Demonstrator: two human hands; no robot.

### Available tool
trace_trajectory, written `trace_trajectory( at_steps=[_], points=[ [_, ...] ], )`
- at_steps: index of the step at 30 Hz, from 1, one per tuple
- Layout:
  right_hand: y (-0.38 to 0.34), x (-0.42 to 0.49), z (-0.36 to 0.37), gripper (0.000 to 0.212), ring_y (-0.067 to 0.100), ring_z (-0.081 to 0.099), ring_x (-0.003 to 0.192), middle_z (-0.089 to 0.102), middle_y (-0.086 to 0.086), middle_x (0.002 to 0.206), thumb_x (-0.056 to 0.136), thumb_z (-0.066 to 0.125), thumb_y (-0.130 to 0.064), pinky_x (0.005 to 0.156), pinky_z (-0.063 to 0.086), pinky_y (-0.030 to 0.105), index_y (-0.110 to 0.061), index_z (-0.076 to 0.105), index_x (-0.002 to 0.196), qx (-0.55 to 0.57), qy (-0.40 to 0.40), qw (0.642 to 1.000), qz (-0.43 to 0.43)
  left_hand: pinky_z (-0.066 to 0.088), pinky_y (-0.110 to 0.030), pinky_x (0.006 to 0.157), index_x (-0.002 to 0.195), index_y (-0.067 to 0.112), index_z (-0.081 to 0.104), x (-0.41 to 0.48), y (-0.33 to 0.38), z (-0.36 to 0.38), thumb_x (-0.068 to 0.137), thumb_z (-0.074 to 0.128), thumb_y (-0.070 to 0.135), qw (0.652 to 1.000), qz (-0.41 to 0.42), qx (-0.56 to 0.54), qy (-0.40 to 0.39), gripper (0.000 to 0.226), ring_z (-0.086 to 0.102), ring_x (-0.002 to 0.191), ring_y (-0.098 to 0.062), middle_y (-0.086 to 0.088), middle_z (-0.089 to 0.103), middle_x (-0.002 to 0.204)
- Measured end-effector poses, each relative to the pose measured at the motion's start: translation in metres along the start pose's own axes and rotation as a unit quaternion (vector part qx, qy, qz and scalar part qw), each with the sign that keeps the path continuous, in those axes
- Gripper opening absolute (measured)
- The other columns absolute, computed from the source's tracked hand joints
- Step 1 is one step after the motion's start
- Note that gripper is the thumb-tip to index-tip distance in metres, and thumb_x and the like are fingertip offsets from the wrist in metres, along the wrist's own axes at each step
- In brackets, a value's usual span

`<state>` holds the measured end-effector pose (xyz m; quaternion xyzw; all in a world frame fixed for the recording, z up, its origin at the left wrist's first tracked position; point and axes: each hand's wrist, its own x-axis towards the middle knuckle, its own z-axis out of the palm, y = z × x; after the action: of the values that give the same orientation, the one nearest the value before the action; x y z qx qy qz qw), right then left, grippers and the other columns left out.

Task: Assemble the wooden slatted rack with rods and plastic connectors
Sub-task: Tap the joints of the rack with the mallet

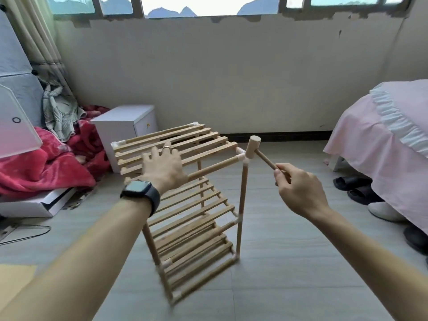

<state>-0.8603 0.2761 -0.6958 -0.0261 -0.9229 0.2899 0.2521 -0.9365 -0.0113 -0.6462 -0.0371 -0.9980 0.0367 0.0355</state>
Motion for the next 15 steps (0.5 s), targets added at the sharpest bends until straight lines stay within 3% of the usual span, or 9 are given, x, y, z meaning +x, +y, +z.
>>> trace_trajectory(
  at_steps=[3, 6, 9, 15],
  points=[
    [0.0, 0.008, -0.003, 0.028, 0.021, 0.062, 0.078, 0.069, -0.006, 0.085, 0.105, 0.046, -0.03, 0.066, 0.048, 0.037, -0.024, 0.066, 0.123, -0.018, 0.004, 1.0, -0.01, 0.014, -0.063, 0.121, 0.153, 0.018, 0.031, 0.011, 0.033, 0.012, 0.098, 0.041, 0.044, 0.997, 0.018, -0.051, 0.055, 0.061, 0.014, 0.153, -0.038, -0.009, 0.013, 0.168],
    [0.0, 0.023, -0.002, 0.03, 0.02, 0.059, 0.08, 0.068, -0.004, 0.089, 0.105, 0.043, -0.028, 0.064, 0.041, 0.034, -0.024, 0.064, 0.126, -0.036, -0.017, 0.999, -0.011, 0.008, -0.061, 0.123, 0.16, 0.02, 0.017, 0.027, 0.06, 0.022, 0.101, 0.033, 0.055, 0.993, 0.012, -0.106, 0.045, 0.071, 0.007, 0.155, -0.036, -0.007, 0.009, 0.169],
    [0.002, 0.032, -0.001, 0.029, 0.02, 0.06, 0.082, 0.066, -0.005, 0.088, 0.105, 0.042, -0.029, 0.068, 0.047, 0.037, -0.026, 0.064, 0.124, -0.051, -0.039, 0.998, -0.016, 0.003, -0.061, 0.123, 0.162, 0.023, 0.012, 0.04, 0.071, 0.032, 0.101, 0.024, 0.054, 0.992, -0.002, -0.123, 0.029, 0.07, 0.004, 0.155, -0.036, -0.007, 0.006, 0.17],
    [0.005, 0.03, -0.009, 0.028, 0.015, 0.058, 0.069, 0.064, -0.005, 0.074, 0.105, 0.044, -0.027, 0.057, 0.041, 0.032, -0.024, 0.068, 0.119, -0.074, -0.067, 0.994, -0.044, 0.014, -0.062, 0.121, 0.156, 0.023, 0.031, 0.042, 0.054, 0.042, 0.101, 0.022, 0.049, 0.993, 0.03, -0.105, 0.052, 0.061, 0.017, 0.154, -0.032, -0.005, 0.022, 0.167]
  ],
)
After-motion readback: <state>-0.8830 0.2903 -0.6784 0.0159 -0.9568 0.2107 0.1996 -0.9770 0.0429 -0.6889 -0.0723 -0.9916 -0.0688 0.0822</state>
